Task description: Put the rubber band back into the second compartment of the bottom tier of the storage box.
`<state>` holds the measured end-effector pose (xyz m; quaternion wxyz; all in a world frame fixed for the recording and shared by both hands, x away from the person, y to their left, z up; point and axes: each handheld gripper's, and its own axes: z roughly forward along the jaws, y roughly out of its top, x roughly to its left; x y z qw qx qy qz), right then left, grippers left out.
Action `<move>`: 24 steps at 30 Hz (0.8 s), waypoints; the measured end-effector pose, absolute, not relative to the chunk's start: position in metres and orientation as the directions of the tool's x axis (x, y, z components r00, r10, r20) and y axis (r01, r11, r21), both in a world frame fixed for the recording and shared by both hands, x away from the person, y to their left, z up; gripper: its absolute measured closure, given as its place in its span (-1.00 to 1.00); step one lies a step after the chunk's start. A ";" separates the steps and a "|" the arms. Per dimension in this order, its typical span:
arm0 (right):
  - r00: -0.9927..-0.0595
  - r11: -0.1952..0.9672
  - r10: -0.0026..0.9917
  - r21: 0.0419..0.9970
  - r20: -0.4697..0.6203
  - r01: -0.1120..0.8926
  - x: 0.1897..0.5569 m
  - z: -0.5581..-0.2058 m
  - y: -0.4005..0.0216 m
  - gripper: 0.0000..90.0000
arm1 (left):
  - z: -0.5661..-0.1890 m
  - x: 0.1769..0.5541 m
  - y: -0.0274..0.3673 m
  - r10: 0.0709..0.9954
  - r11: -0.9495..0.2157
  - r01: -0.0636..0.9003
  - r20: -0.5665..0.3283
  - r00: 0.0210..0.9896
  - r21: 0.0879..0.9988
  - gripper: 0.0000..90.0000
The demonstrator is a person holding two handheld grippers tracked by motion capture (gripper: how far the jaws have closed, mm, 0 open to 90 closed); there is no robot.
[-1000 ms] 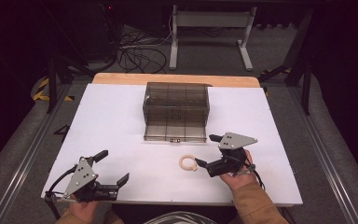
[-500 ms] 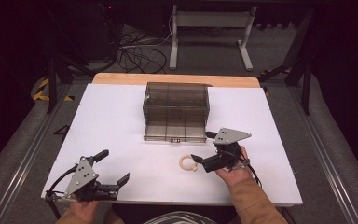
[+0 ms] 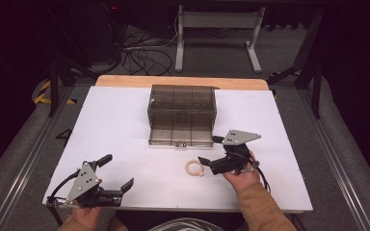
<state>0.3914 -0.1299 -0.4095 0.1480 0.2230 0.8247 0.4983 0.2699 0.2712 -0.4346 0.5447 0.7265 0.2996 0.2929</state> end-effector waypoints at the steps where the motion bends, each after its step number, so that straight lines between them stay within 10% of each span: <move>1: -0.857 0.404 0.515 0.888 -0.022 0.220 0.391 -0.410 -0.130 -0.74 | -0.435 0.270 0.271 0.754 -0.228 0.117 0.099 0.649 0.967 -0.96; 24: -0.867 0.634 0.492 0.717 -0.083 0.290 0.401 -0.421 -0.100 0.06 | -0.435 0.270 0.271 0.754 -0.235 0.118 0.104 0.649 0.965 -0.96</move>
